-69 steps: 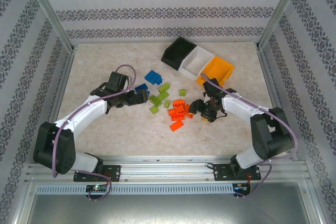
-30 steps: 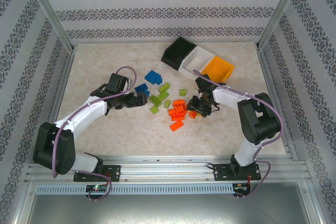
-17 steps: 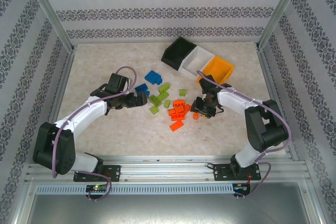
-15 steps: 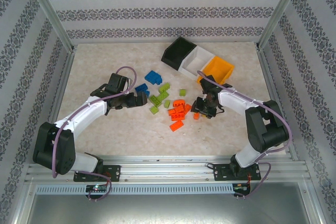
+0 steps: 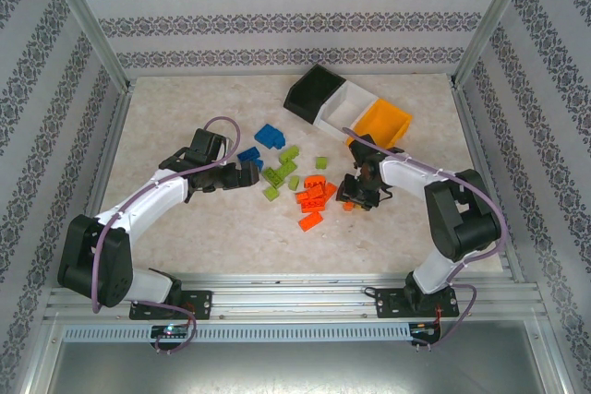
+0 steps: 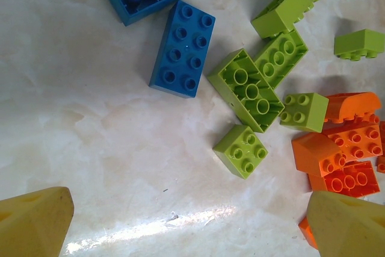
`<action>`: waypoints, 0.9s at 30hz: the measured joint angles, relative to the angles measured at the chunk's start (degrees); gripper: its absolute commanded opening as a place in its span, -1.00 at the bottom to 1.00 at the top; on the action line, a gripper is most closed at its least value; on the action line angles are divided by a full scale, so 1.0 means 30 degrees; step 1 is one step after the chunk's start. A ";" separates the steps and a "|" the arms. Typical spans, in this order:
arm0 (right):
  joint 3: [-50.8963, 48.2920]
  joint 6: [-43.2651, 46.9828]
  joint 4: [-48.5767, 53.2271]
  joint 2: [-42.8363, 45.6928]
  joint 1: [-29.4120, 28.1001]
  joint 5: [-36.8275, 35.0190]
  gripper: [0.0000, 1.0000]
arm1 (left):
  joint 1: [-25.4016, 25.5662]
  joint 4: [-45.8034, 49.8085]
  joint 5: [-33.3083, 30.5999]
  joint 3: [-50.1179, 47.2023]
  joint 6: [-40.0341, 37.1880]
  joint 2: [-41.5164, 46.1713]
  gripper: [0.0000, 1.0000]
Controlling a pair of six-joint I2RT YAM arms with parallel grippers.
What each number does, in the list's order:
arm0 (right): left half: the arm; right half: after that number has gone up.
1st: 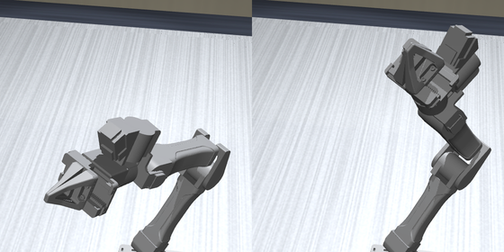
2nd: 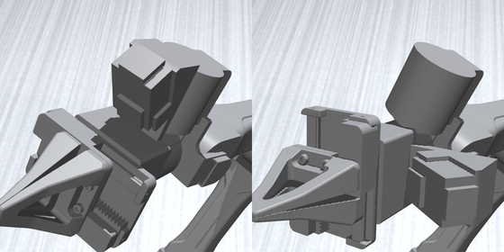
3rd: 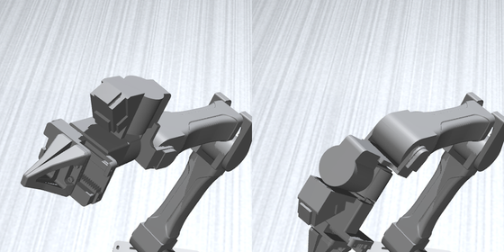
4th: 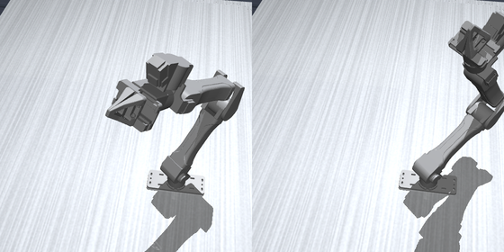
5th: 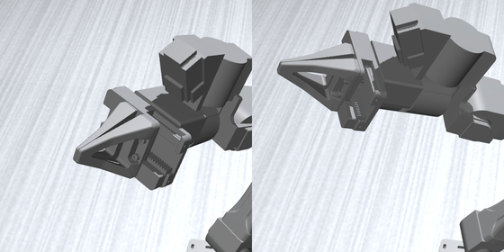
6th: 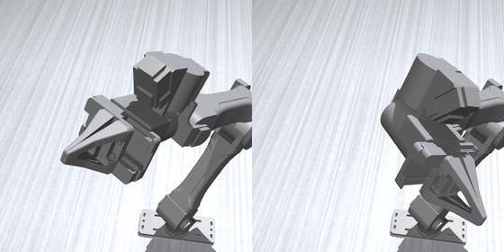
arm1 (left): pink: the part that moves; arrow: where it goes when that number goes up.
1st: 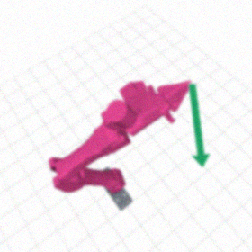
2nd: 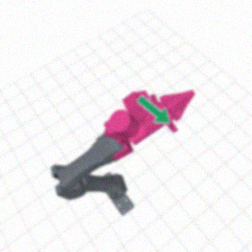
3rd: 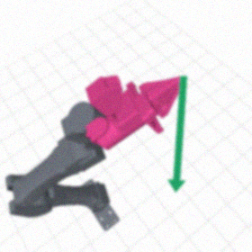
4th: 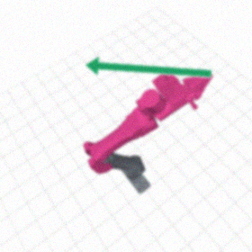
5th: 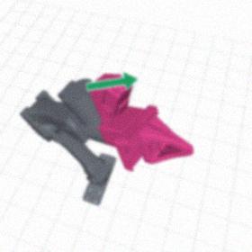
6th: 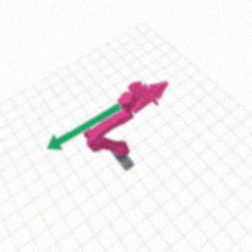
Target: Sort the legos into containers by color
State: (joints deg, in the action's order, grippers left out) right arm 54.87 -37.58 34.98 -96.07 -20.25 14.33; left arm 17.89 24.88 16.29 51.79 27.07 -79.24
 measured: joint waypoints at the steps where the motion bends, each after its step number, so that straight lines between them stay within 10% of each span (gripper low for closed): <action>1: 0.0087 0.0058 0.0051 -0.0029 0.0000 -0.0029 -0.33 | 0.0000 0.0000 0.0000 0.0000 0.0000 0.0000 1.00; 27: 0.4918 0.0765 0.2783 0.3810 0.5115 -0.0262 -0.56 | 0.0000 -0.0277 0.0437 0.0073 0.0073 -0.1129 1.00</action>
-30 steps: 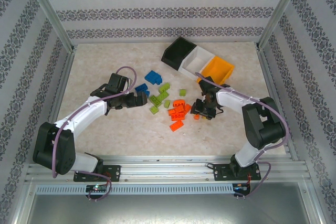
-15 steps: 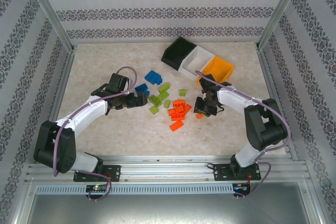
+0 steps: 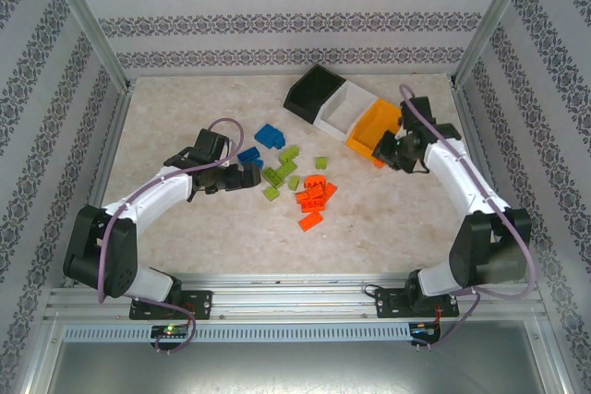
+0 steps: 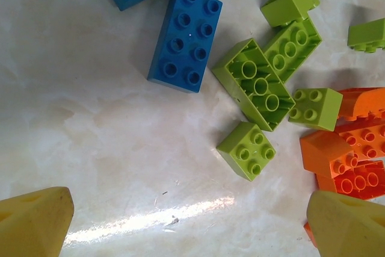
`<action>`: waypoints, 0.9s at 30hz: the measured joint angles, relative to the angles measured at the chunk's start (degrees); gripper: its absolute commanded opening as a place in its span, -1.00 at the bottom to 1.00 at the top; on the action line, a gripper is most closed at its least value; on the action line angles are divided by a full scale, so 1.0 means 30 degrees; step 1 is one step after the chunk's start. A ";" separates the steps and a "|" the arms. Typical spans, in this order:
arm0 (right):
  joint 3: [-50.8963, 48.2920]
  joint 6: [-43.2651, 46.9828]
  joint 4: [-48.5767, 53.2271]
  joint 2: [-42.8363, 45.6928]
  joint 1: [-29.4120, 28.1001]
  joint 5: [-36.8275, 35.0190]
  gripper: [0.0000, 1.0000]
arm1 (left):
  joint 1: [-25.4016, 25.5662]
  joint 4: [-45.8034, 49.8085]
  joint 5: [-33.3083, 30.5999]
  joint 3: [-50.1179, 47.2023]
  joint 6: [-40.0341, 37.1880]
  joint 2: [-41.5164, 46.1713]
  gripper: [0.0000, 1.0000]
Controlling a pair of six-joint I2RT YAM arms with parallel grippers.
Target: Sort the legos into containers by color
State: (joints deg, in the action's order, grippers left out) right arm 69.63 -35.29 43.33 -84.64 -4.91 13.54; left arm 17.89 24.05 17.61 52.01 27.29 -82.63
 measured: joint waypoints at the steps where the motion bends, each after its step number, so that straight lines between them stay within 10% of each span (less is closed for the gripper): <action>1: 0.0714 0.0066 -0.0015 -0.0444 0.0087 0.0007 -0.56 | 0.0000 -0.0007 0.0000 0.0000 0.0000 -0.0015 1.00; 27: 0.8145 0.0984 0.0641 -1.0586 0.0976 -0.0168 -0.52 | -0.1654 0.0226 0.0648 0.0495 -0.0182 -0.0248 1.00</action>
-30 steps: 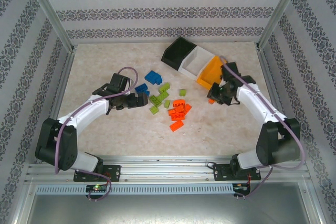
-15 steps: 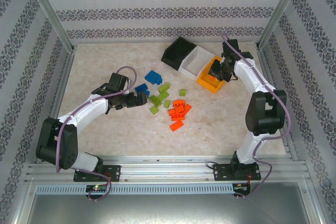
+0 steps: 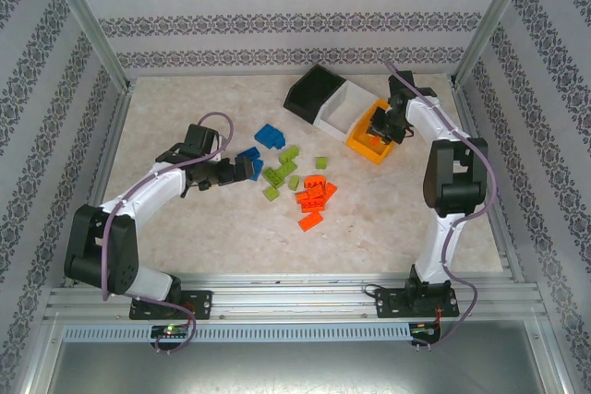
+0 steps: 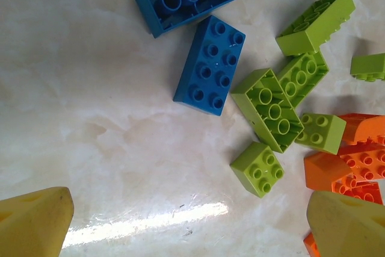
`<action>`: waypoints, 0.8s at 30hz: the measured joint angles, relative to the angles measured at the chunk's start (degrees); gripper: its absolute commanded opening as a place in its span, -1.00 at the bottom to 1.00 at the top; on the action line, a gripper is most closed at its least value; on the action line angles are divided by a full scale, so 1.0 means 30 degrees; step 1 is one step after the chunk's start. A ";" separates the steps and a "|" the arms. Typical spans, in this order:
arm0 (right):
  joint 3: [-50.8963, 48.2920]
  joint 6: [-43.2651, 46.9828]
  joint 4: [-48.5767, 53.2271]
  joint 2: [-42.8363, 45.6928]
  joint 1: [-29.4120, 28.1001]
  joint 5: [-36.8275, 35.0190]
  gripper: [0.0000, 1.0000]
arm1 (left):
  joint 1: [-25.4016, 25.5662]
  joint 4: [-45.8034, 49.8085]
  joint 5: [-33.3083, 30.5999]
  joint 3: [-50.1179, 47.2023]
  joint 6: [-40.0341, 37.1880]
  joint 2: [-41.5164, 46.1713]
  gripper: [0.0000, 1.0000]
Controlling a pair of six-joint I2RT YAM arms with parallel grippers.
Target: Sort the legos into containers by color
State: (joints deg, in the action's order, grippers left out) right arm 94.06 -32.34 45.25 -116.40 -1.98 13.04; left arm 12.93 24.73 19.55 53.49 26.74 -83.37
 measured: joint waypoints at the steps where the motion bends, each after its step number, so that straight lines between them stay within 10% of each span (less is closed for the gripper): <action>1: 0.0022 0.0007 0.0000 -0.0138 0.0000 0.0000 -0.51 | -0.0015 0.0044 0.0036 0.0080 -0.0051 -0.0102 1.00; 24: 0.0430 -0.0080 0.0131 0.0386 -0.0007 -0.0408 0.08 | -0.0605 0.0117 0.0568 0.0306 -0.0350 -0.0437 1.00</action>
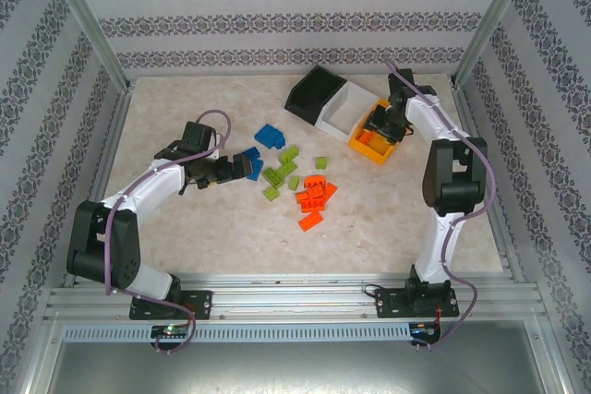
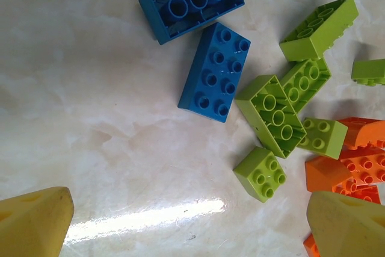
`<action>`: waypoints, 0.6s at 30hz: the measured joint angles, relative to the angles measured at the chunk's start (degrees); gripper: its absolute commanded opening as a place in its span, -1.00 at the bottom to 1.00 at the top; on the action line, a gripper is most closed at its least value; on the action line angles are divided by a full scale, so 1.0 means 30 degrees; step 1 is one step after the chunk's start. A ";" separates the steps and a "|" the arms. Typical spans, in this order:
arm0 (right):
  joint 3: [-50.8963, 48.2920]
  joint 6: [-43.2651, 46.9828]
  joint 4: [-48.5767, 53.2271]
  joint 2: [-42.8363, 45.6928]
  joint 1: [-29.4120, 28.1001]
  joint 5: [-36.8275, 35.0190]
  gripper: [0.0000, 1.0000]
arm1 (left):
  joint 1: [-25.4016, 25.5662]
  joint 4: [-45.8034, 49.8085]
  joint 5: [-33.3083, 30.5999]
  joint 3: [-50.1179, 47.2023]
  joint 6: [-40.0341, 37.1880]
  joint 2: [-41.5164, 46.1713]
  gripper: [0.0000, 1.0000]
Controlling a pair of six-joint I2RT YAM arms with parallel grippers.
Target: Sort the legos into containers by color
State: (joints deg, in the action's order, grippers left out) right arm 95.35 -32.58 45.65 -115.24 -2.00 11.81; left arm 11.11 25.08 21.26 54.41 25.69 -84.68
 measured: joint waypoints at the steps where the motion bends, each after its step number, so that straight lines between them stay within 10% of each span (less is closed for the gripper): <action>1: -0.0160 0.0000 0.0015 0.0466 0.0000 -0.0022 0.09 | 0.0000 0.0000 0.0044 0.0000 0.0000 0.0000 1.00; 18: -0.6142 0.0073 -0.0372 0.6492 -0.4852 0.1217 0.27 | -0.0124 -0.0102 0.0408 -0.0765 0.0408 0.1399 1.00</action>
State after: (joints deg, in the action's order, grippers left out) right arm 76.93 -32.36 44.53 -95.77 -16.56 15.46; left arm 10.74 24.77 22.48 52.12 26.92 -80.49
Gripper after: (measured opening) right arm 0.628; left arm 0.999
